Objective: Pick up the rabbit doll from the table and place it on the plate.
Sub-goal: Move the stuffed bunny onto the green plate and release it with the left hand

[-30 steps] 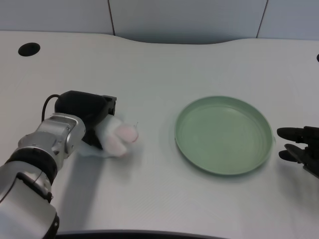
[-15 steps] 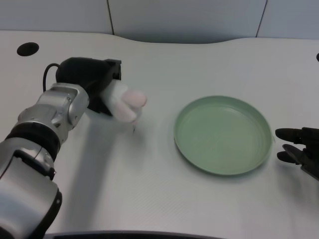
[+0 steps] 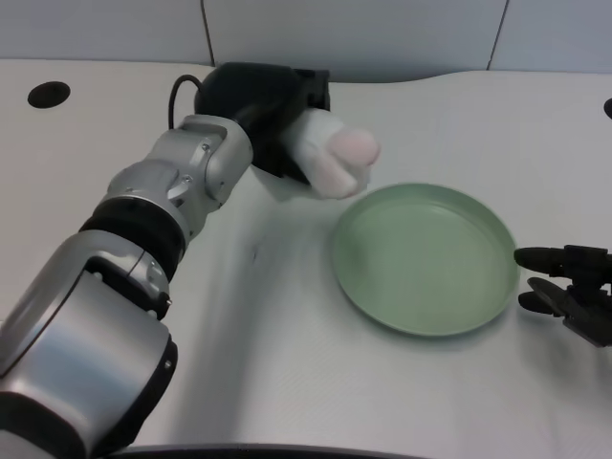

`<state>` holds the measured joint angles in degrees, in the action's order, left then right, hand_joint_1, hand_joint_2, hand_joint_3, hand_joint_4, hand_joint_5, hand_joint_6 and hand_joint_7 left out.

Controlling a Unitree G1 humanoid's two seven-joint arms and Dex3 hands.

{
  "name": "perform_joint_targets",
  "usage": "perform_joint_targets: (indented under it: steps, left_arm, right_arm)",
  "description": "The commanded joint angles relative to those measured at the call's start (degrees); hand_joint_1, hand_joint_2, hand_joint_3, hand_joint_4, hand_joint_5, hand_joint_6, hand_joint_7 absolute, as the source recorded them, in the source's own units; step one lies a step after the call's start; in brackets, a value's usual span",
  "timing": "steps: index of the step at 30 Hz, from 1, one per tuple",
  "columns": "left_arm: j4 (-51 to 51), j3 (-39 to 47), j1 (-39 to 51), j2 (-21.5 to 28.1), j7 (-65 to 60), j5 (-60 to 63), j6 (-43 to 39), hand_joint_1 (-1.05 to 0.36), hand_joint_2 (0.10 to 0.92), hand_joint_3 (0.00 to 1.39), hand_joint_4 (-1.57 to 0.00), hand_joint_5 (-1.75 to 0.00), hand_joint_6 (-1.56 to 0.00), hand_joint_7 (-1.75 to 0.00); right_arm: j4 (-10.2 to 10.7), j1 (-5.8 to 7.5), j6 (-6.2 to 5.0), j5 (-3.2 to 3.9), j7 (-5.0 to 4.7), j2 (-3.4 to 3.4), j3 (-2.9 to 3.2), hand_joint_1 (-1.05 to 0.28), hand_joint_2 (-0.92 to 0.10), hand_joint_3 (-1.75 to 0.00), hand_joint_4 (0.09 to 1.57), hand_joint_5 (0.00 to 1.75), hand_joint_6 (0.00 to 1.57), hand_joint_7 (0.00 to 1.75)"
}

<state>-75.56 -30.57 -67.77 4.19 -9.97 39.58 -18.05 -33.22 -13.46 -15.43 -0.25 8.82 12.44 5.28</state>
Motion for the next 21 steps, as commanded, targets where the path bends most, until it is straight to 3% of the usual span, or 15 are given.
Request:
perform_joint_targets:
  steps: [1, 4, 9, 12, 16, 18, 21]
  left_arm:
    - [0.90, 0.05, -1.71, -3.34, 1.47, -0.72, -0.87, -0.16, 0.889, 0.02, -0.83, -1.75, -0.64, -1.74]
    - [0.92, -0.05, -1.86, -5.56, 2.96, -1.04, -1.33, -0.16, 0.894, 0.02, -0.84, -1.75, -0.65, -1.75]
    - [0.73, -0.56, -0.97, -8.20, 4.01, -0.64, -2.79, -0.08, 0.897, 0.03, -0.85, -1.75, -0.67, -1.75]
    - [0.68, -1.14, -0.03, -9.46, 3.47, -0.26, -3.93, -0.10, 0.875, 0.02, -0.85, -1.75, -0.66, -1.75]
    - [0.09, -1.41, 1.04, -11.55, 4.45, -0.46, -3.98, -0.08, 0.911, 0.04, -0.82, -1.75, -0.66, -1.75]
    - [-0.07, -1.63, 1.10, -11.83, 4.62, -0.29, -3.46, -0.07, 0.919, 0.07, -0.80, -1.75, -0.63, -1.75]
    - [-0.32, -1.75, 1.27, -11.84, 4.70, -0.22, -2.92, -0.07, 0.917, 0.10, -0.80, -1.75, -0.63, -1.75]
  right_arm:
    - [-0.46, -0.05, -1.56, -0.17, -0.19, -0.47, -0.47, -0.47, -0.92, -0.17, 1.02, 0.21, 0.95, 0.01]
    - [-0.07, 0.21, -1.66, -0.40, -0.48, -0.87, -0.94, -0.48, -0.92, -0.17, 1.03, 0.21, 0.95, 0.01]
    - [2.34, 0.90, 0.54, -1.16, -0.95, -1.24, -1.81, -0.47, -0.92, -0.18, 1.01, 0.20, 0.94, 0.00]
    - [2.96, 1.15, 0.18, -1.38, -0.96, -1.27, -2.04, -0.46, -0.92, -0.18, 1.02, 0.21, 0.95, 0.01]
    - [1.65, 0.85, -1.65, -1.31, -0.11, -0.76, -1.92, -0.48, -0.92, -0.18, 1.02, 0.22, 0.96, 0.01]
    - [1.67, 0.90, -1.76, -1.44, -0.24, -0.70, -1.89, -0.47, -0.92, -0.17, 1.03, 0.22, 0.96, 0.01]
    - [2.43, 1.13, -0.86, -1.38, -0.25, -0.65, -1.83, -0.47, -0.92, -0.18, 1.02, 0.22, 0.94, 0.00]
